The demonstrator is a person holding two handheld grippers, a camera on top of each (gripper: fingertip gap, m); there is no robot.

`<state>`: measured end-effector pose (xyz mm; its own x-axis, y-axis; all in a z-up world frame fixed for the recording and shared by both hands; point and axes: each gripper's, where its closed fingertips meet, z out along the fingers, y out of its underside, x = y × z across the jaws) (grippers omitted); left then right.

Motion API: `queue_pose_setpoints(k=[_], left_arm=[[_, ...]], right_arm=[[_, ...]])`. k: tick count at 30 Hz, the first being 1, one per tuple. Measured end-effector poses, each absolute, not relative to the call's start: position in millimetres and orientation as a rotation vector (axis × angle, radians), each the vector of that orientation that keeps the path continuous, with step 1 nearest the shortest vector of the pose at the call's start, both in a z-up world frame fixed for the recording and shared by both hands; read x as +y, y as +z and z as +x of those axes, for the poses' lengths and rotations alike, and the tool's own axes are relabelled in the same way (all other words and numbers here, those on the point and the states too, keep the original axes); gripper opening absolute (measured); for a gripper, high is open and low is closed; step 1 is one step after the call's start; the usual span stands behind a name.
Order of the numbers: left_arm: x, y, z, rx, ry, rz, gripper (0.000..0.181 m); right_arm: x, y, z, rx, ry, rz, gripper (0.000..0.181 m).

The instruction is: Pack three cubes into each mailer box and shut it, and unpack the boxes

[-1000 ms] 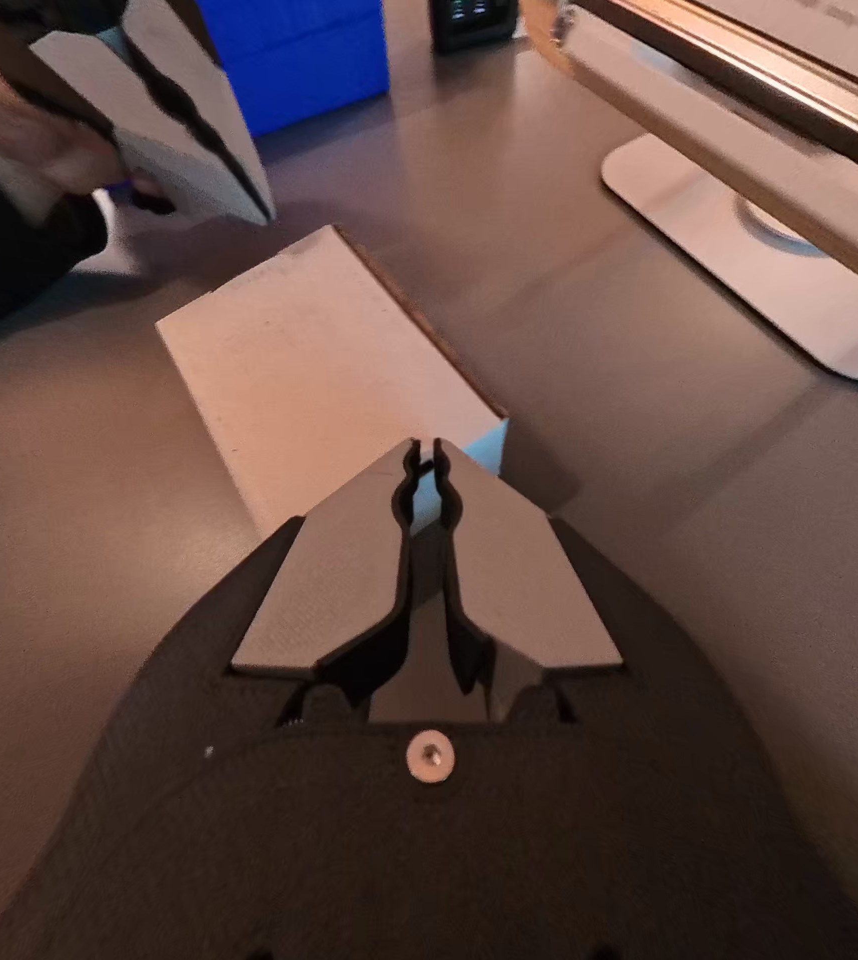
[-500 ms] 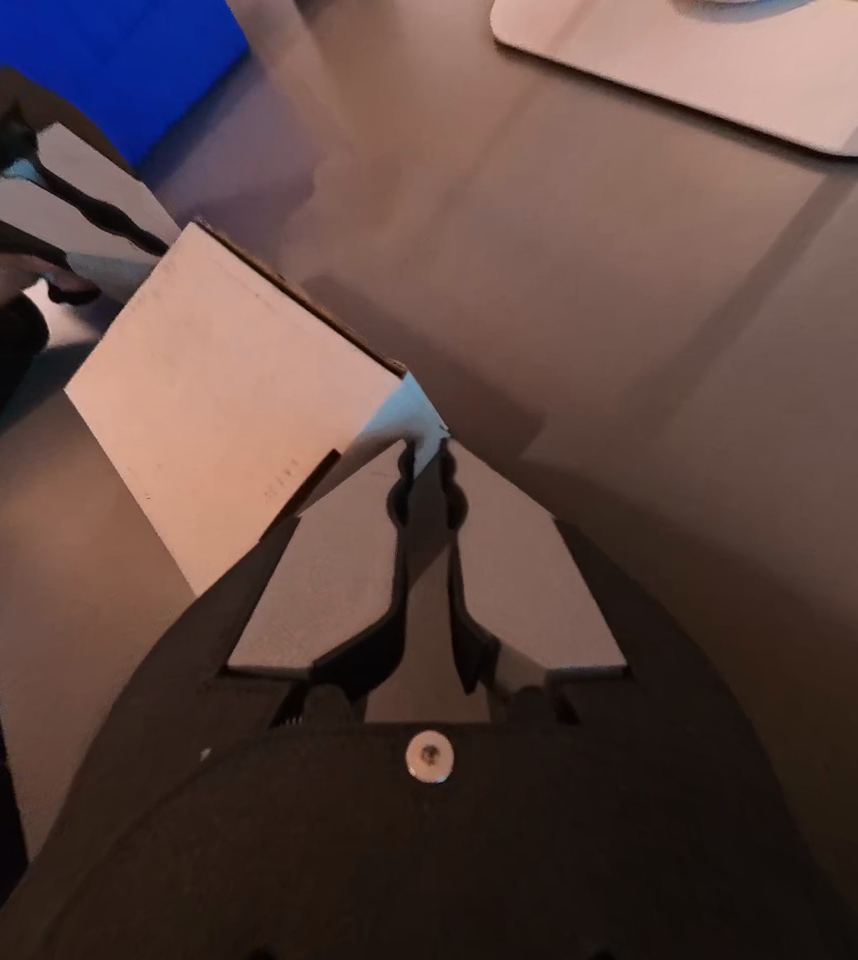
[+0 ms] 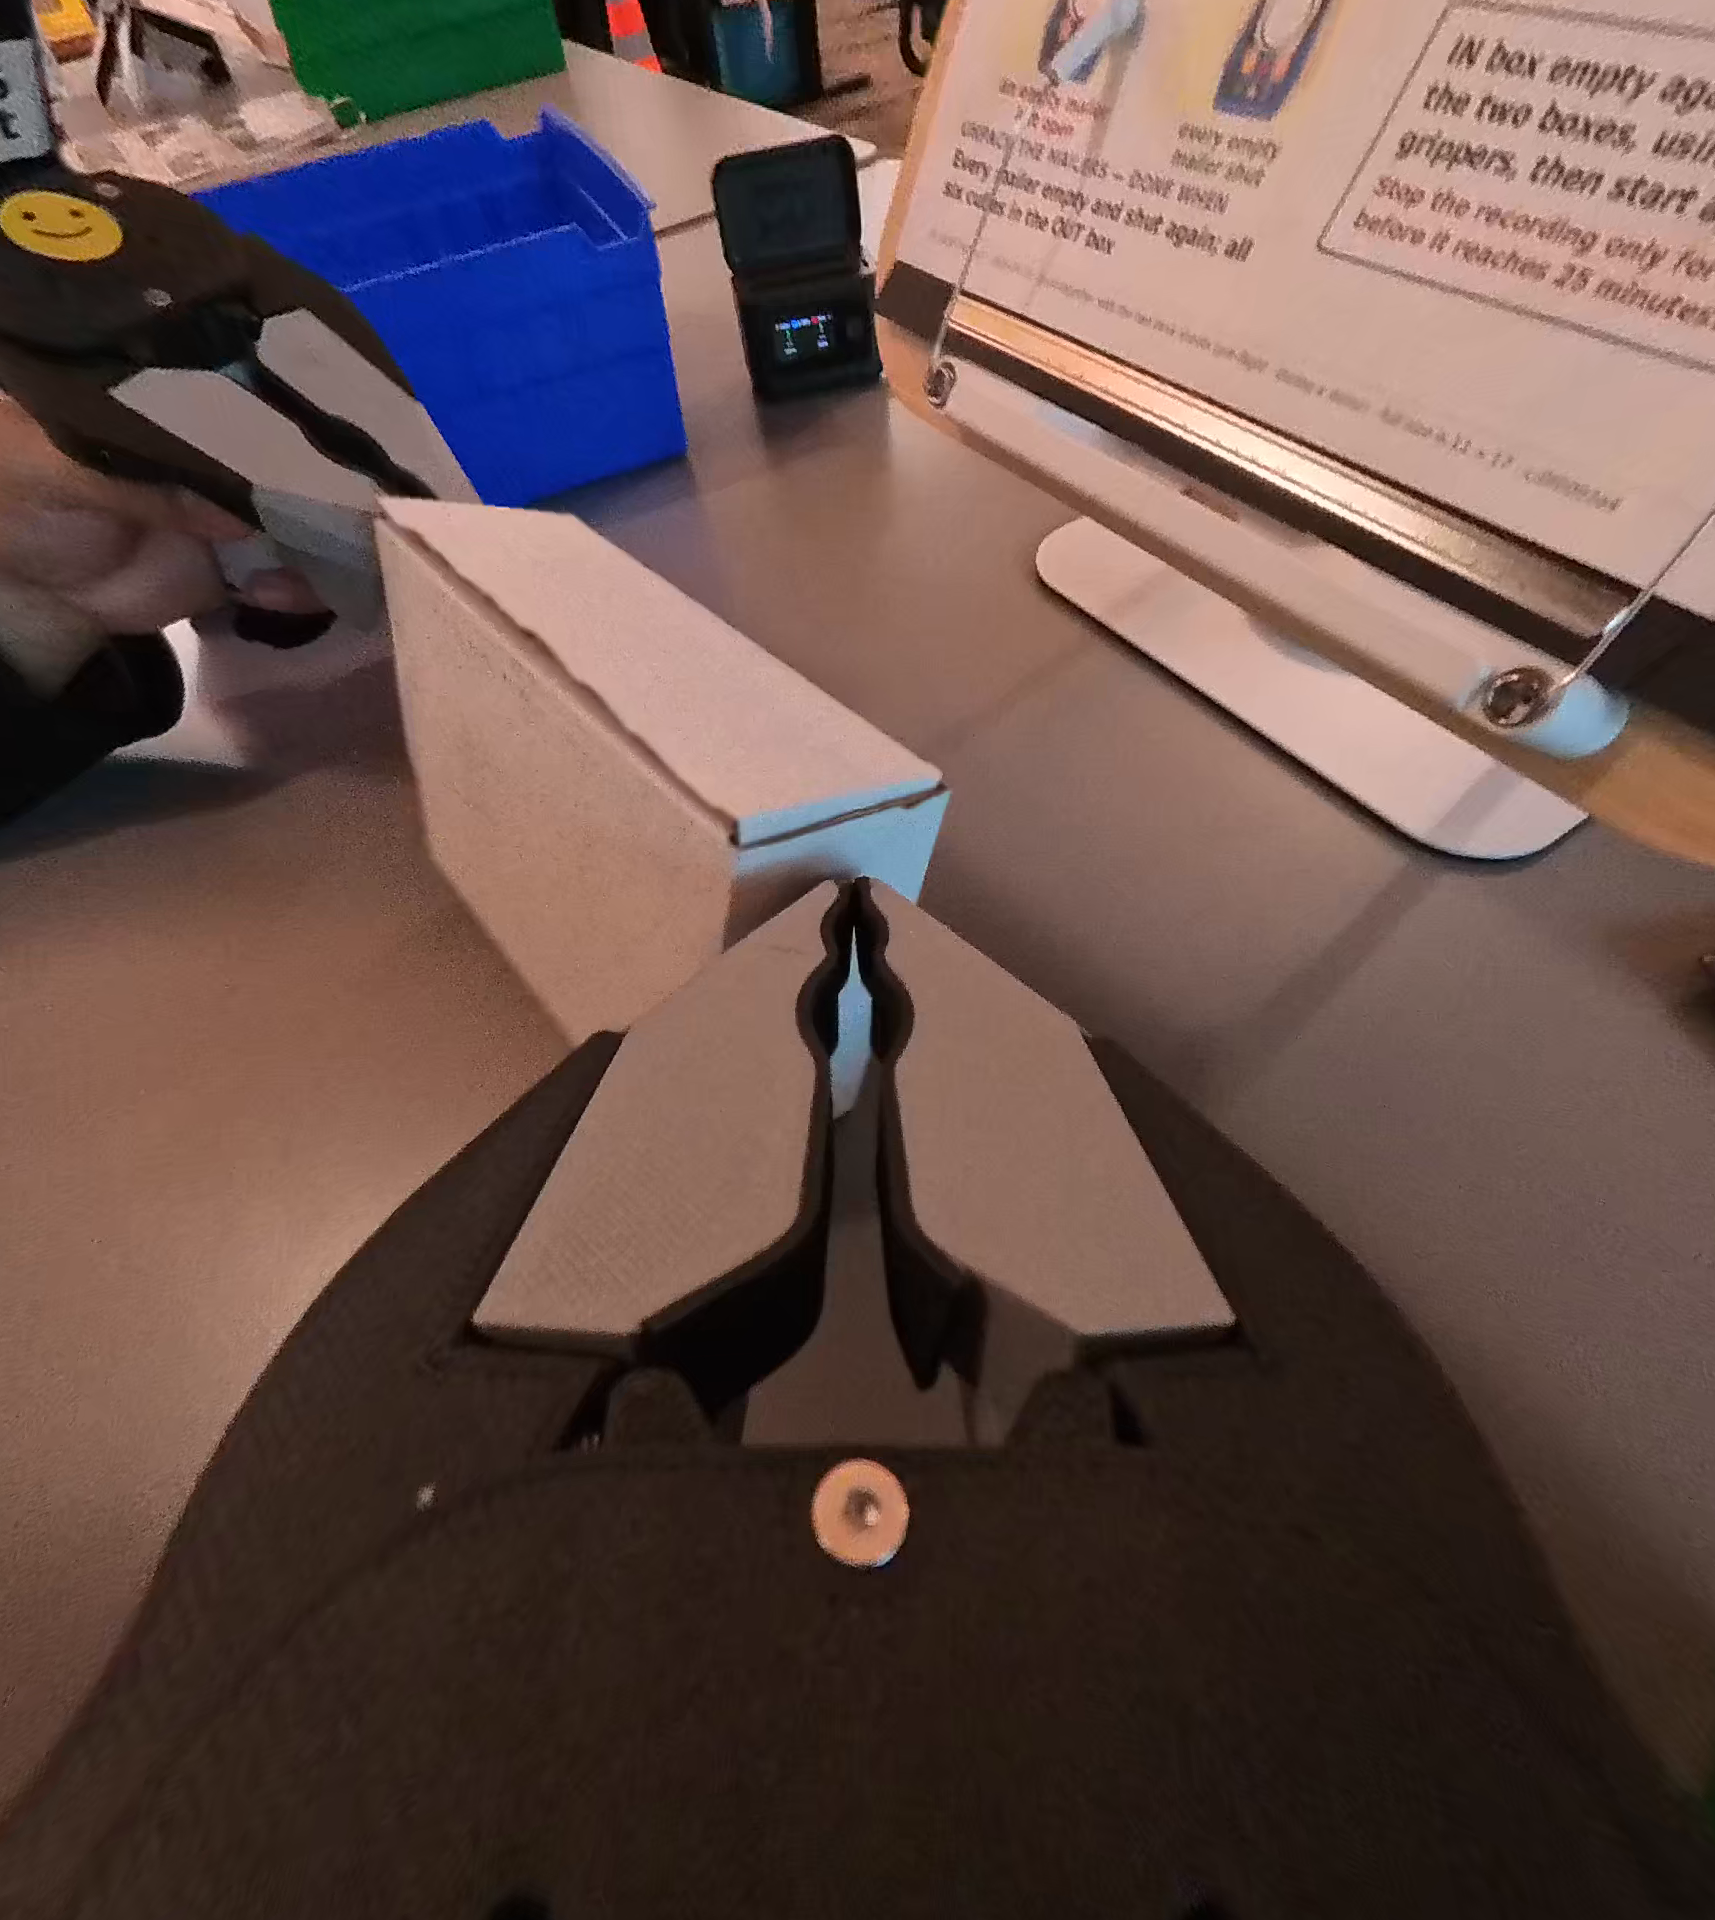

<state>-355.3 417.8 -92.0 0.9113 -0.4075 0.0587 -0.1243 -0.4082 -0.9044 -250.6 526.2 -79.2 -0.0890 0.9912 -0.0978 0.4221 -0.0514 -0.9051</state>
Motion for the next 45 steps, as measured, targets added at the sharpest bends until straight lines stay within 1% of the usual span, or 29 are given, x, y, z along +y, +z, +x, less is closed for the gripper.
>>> queue_pose_setpoints(k=[18, 25, 26, 27, 29, 30, 31, 33, 36, 42, 44, 45], left_arm=[[414.2, -91.8, -360.9, 0.372, -0.37, -1.987, 0.0], [414.0, -91.7, -358.8, 0.371, -0.405, -1.984, 0.0], [414.7, -91.9, -360.8, 0.361, -0.395, -1.987, 0.005], [415.8, -92.5, -364.3, 0.342, -0.382, -1.993, 0.015], [416.6, -94.9, -367.7, 0.302, -0.405, -2.01, 0.042], [417.2, -96.1, -368.1, 0.276, -0.437, -2.015, 0.059], [417.4, -96.9, -366.5, 0.26, -0.48, -2.015, 0.071], [417.9, -96.8, -362.0, 0.258, -0.546, -2.0, 0.078], [418.7, -99.2, -357.1, 0.273, -0.566, -2.001, 0.093], [412.5, -98.9, -354.6, 0.34, -0.516, -2.017, 0.103], [408.7, -95.4, -348.6, 0.371, -0.559, -1.99, 0.114], [409.0, -92.8, -345.7, 0.375, -0.576, -1.966, 0.116]], right_arm=[[509.4, -77.1, -246.0, -1.676, 1.146, -1.44, 0.0], [514.3, -80.8, -246.4, -1.675, 1.09, -1.441, 0.0], [515.8, -81.3, -246.6, -1.668, 1.086, -1.447, 0.0], [517.8, -81.5, -246.8, -1.659, 1.08, -1.452, 0.0], [523.9, -80.6, -246.9, -1.626, 1.061, -1.466, 0.001], [528.0, -79.5, -246.9, -1.6, 1.055, -1.476, 0.002], [532.6, -78.3, -246.7, -1.57, 1.053, -1.491, 0.004], [537.7, -75.6, -246.3, -1.524, 1.082, -1.513, 0.008], [537.7, -77.6, -247.2, -1.502, 1.143, -1.556, 0.01], [536.4, -94.8, -249.5, -1.561, 1.078, -1.613, 0.005], [534.3, -96.1, -250.7, -1.569, 1.077, -1.613, 0.003], [533.8, -97.1, -250.9, -1.574, 1.073, -1.614, 0.002]])
